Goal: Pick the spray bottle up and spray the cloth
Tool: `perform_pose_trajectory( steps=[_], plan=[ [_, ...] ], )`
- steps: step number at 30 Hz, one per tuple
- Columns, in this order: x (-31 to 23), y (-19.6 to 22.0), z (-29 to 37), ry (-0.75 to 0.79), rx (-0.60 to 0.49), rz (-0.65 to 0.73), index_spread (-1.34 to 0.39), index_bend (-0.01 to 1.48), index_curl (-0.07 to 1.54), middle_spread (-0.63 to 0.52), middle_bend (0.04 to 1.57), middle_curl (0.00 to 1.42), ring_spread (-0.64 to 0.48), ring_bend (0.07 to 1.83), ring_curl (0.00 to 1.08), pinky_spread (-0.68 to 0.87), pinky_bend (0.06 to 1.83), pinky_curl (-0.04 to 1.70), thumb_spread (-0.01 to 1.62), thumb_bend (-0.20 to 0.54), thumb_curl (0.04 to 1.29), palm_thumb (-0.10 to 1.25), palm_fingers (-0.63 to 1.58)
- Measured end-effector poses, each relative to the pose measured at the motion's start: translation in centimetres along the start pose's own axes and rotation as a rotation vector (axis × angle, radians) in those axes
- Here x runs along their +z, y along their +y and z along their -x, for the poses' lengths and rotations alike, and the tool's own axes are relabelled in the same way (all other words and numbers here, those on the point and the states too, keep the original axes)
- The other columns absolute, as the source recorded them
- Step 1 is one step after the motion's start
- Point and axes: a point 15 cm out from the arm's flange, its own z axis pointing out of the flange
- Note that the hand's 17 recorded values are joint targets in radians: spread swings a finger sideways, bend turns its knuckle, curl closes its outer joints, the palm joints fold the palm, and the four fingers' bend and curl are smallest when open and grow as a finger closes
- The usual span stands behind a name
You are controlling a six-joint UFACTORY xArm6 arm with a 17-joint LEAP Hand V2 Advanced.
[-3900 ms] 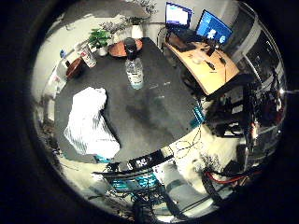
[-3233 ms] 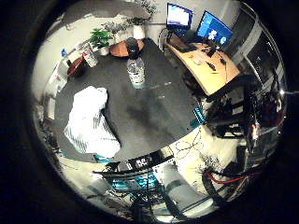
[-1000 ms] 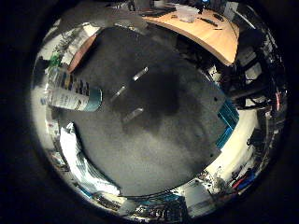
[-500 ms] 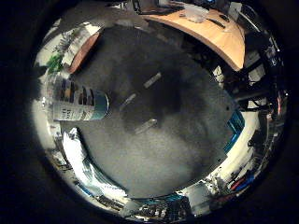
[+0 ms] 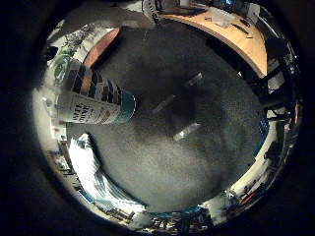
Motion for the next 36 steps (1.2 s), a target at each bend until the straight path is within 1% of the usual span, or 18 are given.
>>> perform_pose_trajectory(
  steps=[3,6,8,10,11,13,15,16,17,19,21,26,31,33,36],
  plan=[
    [0.2,-0.3,-0.7,0.009,0.007,-0.002,-0.15,0.15,0.27,0.22,0.20,0.34,0.32,0.49,0.25,0.64,1.17,0.20,0.94,-0.031,0.33,0.33,0.04],
    [0.5,-0.8,-1.4,0.019,0.020,-0.018,-0.16,0.17,0.28,0.19,0.23,0.35,0.31,0.50,0.24,0.64,1.15,0.19,0.95,-0.023,0.33,0.36,0.10],
    [0.5,-0.9,-1.5,0.019,0.023,-0.020,-0.20,0.18,0.29,0.12,0.27,0.36,0.27,0.51,0.24,0.64,1.10,0.16,0.99,-0.002,0.35,0.46,0.17],
    [0.6,-1.1,-1.5,0.014,0.036,-0.030,-0.32,0.22,0.31,-0.02,0.34,0.38,0.16,0.51,0.23,0.64,1.02,0.12,1.04,0.011,0.37,0.59,0.33],
    [0.5,-1.3,-1.4,0.009,0.049,-0.041,-0.38,0.27,0.33,-0.11,0.40,0.39,0.06,0.51,0.22,0.64,0.95,0.10,1.08,0.036,0.38,0.67,0.43],
    [0.5,-1.7,-1.1,-0.003,0.062,-0.064,-0.49,0.38,0.38,-0.25,0.49,0.42,-0.10,0.50,0.21,0.63,0.85,0.05,1.12,0.058,0.40,0.79,0.58],
    [0.5,-1.9,-1.0,-0.007,0.059,-0.075,-0.54,0.45,0.41,-0.34,0.57,0.44,-0.23,0.53,0.21,0.62,0.77,0.00,1.13,0.069,0.42,0.86,0.69],
    [0.4,-2.0,-0.9,-0.010,0.064,-0.080,-0.57,0.49,0.43,-0.40,0.61,0.45,-0.32,0.56,0.21,0.61,0.71,-0.02,1.14,0.069,0.43,0.91,0.77],
    [0.4,-2.1,-0.8,-0.013,0.067,-0.083,-0.58,0.50,0.44,-0.42,0.64,0.46,-0.38,0.58,0.21,0.60,0.68,-0.02,1.14,0.062,0.43,0.93,0.81],
    [0.4,-2.1,-0.7,-0.018,0.072,-0.086,-0.60,0.49,0.45,-0.45,0.69,0.47,-0.46,0.62,0.22,0.58,0.64,-0.02,1.16,0.053,0.43,0.96,0.85],
    [0.4,-2.1,-0.6,-0.022,0.073,-0.089,-0.60,0.49,0.46,-0.47,0.72,0.48,-0.51,0.64,0.22,0.57,0.61,-0.02,1.18,0.040,0.42,0.99,0.88],
    [0.3,-2.1,-0.5,-0.023,0.072,-0.089,-0.61,0.47,0.47,-0.47,0.73,0.49,-0.57,0.67,0.22,0.52,0.56,-0.02,1.19,-0.001,0.40,1.03,0.94],
    [0.3,-2.1,-0.4,-0.025,0.071,-0.088,-0.61,0.45,0.49,-0.47,0.74,0.49,-0.60,0.67,0.21,0.48,0.51,-0.02,1.18,-0.012,0.38,1.05,0.97],
    [0.2,-2.1,-0.3,-0.027,0.070,-0.089,-0.61,0.44,0.50,-0.47,0.74,0.49,-0.60,0.66,0.21,0.48,0.51,-0.01,1.17,-0.013,0.38,1.05,0.97],
    [0.1,-2.0,-0.3,-0.028,0.060,-0.087,-0.61,0.37,0.50,-0.47,0.67,0.47,-0.57,0.65,0.20,0.47,0.59,-0.01,1.11,-0.024,0.41,1.01,0.90]
  ],
)
